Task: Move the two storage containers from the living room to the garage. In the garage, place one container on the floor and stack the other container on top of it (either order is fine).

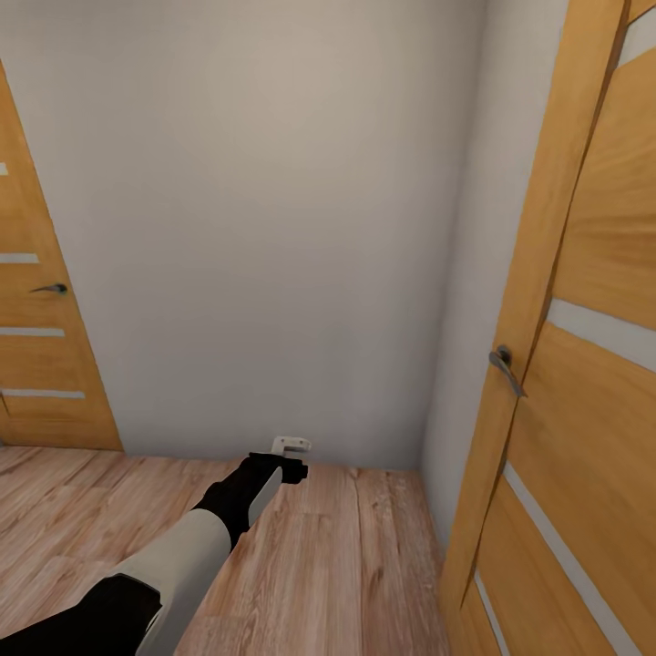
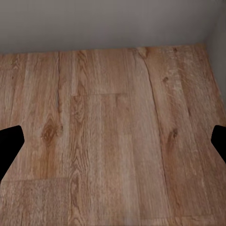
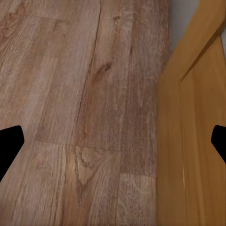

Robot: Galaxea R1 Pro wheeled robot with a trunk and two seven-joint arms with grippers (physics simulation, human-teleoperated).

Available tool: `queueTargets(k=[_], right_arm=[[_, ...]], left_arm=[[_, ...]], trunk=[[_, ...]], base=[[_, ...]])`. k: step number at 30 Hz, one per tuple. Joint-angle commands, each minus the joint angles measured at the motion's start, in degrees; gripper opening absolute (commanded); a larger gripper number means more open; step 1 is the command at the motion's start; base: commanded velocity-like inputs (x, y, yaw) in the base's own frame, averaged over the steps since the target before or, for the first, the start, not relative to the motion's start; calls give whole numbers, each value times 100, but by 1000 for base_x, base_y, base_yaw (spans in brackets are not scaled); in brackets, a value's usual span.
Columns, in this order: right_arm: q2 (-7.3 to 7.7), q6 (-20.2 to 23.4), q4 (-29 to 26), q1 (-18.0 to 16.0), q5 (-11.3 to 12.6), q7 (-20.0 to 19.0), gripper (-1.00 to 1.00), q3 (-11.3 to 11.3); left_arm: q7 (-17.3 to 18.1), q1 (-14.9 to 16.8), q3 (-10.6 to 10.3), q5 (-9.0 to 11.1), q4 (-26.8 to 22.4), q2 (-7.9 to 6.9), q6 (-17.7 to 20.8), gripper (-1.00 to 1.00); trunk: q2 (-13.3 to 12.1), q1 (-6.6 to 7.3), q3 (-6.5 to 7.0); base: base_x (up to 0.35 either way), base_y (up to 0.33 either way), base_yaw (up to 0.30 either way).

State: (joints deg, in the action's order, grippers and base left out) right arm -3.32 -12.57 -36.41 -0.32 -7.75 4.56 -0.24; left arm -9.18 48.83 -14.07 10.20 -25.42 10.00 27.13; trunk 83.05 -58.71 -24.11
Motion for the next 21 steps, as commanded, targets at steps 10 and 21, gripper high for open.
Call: queueTargets(k=[10, 21], right_arm=[[-2, -9, 2, -3, -60, 36, 100, -2], [-2, -9, 2, -3, -60, 36, 100, -2]], left_arm=[[-49, 4, -24, 61, -5, 0, 21, 100], [-49, 4, -23, 61, -6, 0, 21, 100]], trunk=[[3, -1, -7], [3, -1, -7]], base=[[33, 1, 0], [40, 59, 0]])
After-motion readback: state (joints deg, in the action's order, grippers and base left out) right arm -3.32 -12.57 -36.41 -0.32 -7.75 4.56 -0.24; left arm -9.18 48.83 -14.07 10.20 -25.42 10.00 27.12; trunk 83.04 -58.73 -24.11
